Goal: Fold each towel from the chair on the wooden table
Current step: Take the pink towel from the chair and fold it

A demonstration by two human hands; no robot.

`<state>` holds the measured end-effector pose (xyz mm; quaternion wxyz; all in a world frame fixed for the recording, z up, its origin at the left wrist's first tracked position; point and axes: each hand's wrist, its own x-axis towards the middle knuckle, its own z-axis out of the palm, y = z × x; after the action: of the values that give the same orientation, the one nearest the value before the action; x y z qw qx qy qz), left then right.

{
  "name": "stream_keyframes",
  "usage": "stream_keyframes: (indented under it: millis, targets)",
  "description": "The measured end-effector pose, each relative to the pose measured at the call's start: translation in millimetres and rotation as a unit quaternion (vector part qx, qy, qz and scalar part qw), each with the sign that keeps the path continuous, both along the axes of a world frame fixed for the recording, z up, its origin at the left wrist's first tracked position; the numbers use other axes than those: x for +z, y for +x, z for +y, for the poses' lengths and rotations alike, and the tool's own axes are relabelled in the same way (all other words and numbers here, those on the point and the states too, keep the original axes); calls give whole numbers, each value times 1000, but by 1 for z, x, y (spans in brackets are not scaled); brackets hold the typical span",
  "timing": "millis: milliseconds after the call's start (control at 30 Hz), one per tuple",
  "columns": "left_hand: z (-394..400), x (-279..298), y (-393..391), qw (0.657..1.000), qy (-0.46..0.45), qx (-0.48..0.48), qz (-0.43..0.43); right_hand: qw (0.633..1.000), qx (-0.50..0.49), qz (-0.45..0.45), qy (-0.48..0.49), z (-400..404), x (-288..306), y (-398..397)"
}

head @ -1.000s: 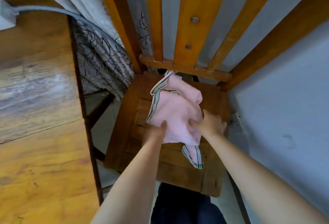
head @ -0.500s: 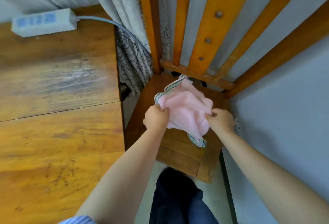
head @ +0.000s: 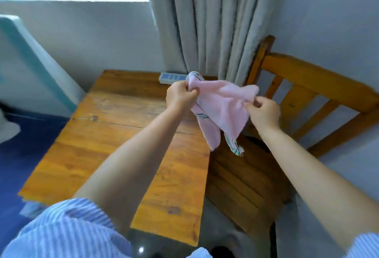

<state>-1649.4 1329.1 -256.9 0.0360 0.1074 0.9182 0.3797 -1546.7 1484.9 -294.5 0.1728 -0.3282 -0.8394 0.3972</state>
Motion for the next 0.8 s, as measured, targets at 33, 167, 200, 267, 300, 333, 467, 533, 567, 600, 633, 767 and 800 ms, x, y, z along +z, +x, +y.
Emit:
stream_keyframes:
  millis: [33, 167, 200, 267, 300, 333, 467, 533, 567, 600, 633, 767, 800]
  targets:
    - [-16, 10, -1, 1000, 18, 17, 1, 1000, 18, 8, 6, -14, 9, -6]
    - [-86, 46, -11, 996, 37, 61, 51, 997, 69, 19, 37, -79, 31, -27]
    - [-113, 53, -13, 995, 30, 67, 69, 995, 81, 22, 45, -103, 35, -33]
    - [-158, 62, -19, 992, 25, 71, 103, 993, 102, 26, 54, -146, 42, -43]
    - [-185, 64, -23, 990, 26, 74, 114, 992, 109, 30, 54, -171, 44, -49]
    - [-206, 65, -24, 990, 25, 73, 120, 992, 107, 36, 53, -191, 47, -53]
    - [-287, 52, -31, 989, 32, 78, 123, 992, 102, 37, 64, -262, 50, -66]
    - [-314, 41, -35, 990, 29, 84, 109, 993, 85, 35, 71, -284, 48, -67]
    - [-326, 34, -37, 991, 20, 87, 102, 994, 81, 33, 71, -293, 45, -67]
    - [-335, 27, -38, 992, 9, 89, 92, 994, 78, 29, 69, -299, 40, -67]
    - [-342, 20, -40, 993, -2, 89, 84, 995, 73, 20, 68, -303, 36, -64]
    - [-357, -16, -51, 1000, -13, 23, 6, 998, 29, -21, 56, -305, 3, -56]
    - [-359, -27, -51, 999, -17, -7, -31, 998, 14, -45, 46, -301, -9, -53]
